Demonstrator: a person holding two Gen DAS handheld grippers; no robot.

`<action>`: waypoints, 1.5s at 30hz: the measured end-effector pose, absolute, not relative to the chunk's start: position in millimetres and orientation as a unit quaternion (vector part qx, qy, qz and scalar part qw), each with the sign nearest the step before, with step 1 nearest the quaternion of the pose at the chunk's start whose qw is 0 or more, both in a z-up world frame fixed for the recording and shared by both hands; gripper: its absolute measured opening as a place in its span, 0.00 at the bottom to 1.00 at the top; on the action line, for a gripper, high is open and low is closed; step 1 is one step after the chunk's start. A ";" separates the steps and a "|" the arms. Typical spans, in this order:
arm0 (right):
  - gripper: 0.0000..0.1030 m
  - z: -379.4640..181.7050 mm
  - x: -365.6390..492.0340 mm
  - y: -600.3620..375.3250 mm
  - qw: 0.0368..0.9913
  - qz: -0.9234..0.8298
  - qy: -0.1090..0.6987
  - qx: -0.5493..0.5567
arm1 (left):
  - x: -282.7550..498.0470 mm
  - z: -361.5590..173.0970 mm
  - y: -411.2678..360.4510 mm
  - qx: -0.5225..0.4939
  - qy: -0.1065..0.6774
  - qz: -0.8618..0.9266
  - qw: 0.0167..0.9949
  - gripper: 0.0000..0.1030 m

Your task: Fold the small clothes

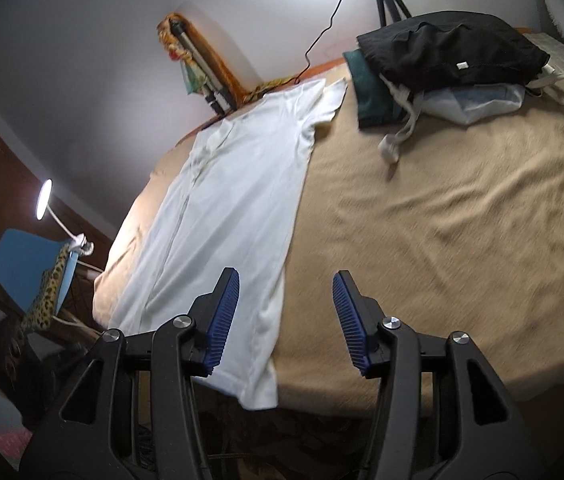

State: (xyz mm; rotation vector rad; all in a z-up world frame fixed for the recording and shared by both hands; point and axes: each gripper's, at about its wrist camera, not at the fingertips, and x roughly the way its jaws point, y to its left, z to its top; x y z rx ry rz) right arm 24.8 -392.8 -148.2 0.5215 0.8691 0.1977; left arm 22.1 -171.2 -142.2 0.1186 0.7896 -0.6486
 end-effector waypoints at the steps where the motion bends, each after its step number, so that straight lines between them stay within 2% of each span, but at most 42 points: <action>1: 0.50 -147.5 29.6 -400.5 0.870 0.095 0.412 0.253 | 23.5 -145.6 -185.2 0.056 0.380 -0.321 0.866 0.30; 4: 0.50 -147.3 43.2 -416.3 0.869 0.099 0.409 0.259 | 22.6 -154.3 -218.1 0.060 0.386 -0.339 0.856 0.31; 8: 0.51 -149.3 65.1 -430.7 0.866 0.105 0.416 0.256 | 27.2 -164.4 -252.3 0.078 0.387 -0.357 0.847 0.42; 9: 0.54 -150.3 71.4 -433.0 0.866 0.106 0.418 0.254 | 29.0 -167.4 -260.8 0.088 0.386 -0.357 0.846 0.45; 10: 0.57 -151.2 79.5 -436.0 0.865 0.107 0.419 0.253 | 31.2 -170.3 -267.5 0.096 0.386 -0.355 0.846 0.46; 14: 0.58 -156.6 109.1 -440.2 0.860 0.121 0.425 0.256 | 43.0 -181.4 -285.9 0.117 0.392 -0.352 0.842 0.45; 15: 0.58 -158.2 118.3 -439.7 0.858 0.125 0.427 0.257 | 45.9 -183.9 -288.3 0.121 0.393 -0.350 0.842 0.35; 18: 0.58 -166.4 143.8 -436.6 0.850 0.137 0.435 0.263 | 56.2 -187.1 -288.0 0.119 0.392 -0.352 0.842 0.12; 20: 0.58 -173.1 164.2 -434.4 0.845 0.139 0.442 0.269 | 64.1 -186.6 -278.7 0.090 0.400 -0.362 0.837 0.02; 27: 0.58 -197.1 225.3 -423.7 0.827 0.136 0.457 0.298 | 80.3 -172.5 -247.5 -0.001 0.414 -0.370 0.831 0.01; 33: 0.58 -212.4 266.1 -407.6 0.826 0.090 0.486 0.272 | 83.4 -168.1 -236.2 -0.044 0.418 -0.378 0.825 0.00; 35: 0.55 -217.5 277.0 -409.0 0.824 0.073 0.488 0.279 | 82.4 -168.4 -234.1 -0.053 0.419 -0.380 0.823 0.00; 36: 0.50 -217.5 280.6 -410.1 0.825 0.069 0.484 0.282 | 82.7 -169.0 -233.7 -0.054 0.419 -0.380 0.823 0.00; 38: 0.31 -219.0 288.8 -410.1 0.824 0.069 0.487 0.281 | 83.0 -170.4 -233.0 -0.060 0.421 -0.380 0.821 0.00; 39: 0.15 -219.1 293.0 -408.8 0.822 0.071 0.491 0.279 | 83.0 -170.8 -231.5 -0.066 0.422 -0.382 0.820 0.00; 45: 0.10 -192.0 301.7 -383.5 0.849 0.067 0.489 0.189 | 81.5 -167.9 -213.4 -0.099 0.419 -0.375 0.821 0.00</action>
